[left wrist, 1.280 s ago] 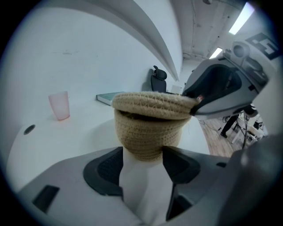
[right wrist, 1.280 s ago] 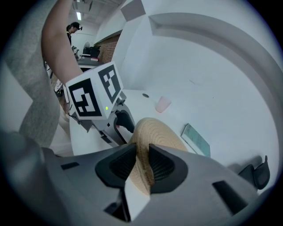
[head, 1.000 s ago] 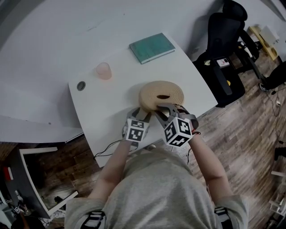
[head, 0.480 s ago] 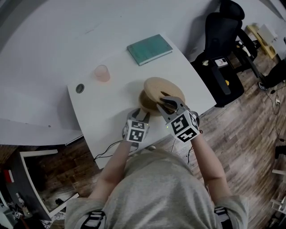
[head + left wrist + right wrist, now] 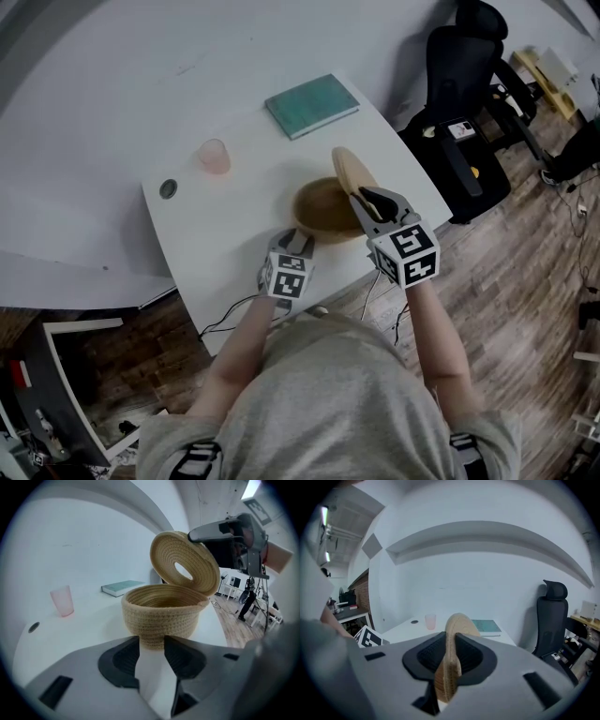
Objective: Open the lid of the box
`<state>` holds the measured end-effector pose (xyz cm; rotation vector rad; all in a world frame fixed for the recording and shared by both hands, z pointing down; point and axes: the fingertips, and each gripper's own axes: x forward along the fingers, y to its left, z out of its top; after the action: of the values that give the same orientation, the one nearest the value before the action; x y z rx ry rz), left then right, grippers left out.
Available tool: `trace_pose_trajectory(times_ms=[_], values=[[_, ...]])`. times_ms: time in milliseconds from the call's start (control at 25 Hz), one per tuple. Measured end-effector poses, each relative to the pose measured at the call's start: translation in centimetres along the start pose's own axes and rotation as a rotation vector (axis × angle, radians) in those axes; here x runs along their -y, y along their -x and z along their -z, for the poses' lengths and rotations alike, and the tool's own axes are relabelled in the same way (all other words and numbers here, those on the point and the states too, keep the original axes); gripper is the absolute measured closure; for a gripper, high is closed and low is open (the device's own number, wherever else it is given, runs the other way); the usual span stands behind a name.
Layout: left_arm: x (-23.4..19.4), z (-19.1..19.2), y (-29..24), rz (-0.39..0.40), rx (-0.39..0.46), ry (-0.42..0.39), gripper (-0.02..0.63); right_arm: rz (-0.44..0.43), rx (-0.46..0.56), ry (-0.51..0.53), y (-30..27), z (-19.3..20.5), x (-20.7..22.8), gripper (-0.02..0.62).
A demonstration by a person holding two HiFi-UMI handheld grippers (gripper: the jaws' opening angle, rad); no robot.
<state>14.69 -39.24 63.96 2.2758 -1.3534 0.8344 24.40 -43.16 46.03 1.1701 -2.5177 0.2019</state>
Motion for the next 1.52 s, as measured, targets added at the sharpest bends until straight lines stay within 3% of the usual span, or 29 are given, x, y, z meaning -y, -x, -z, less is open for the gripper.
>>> trace_pose_trajectory(times_ms=[400, 760, 1040, 1520], values=[[0.4, -0.1, 1.0, 0.012, 0.006, -0.032, 0.473, 0.082, 0.058, -0.132, 2.1, -0.2, 1.4, 0.528], [0.8, -0.5, 4.1, 0.013, 0.053, -0.035, 0.541, 0.172, 0.125, -0.238, 6.0, -0.5, 0.9, 0.528], [1.0, -0.4, 8.6, 0.036, 0.118, 0.0, 0.569, 0.225, 0.176, -0.305, 9.8, -0.7, -2.5, 0.528], [2.0, 2.0, 17.8, 0.126, 0.203, 0.029, 0.584, 0.271, 0.251, -0.359, 15.2, -0.5, -11.9, 0.528]])
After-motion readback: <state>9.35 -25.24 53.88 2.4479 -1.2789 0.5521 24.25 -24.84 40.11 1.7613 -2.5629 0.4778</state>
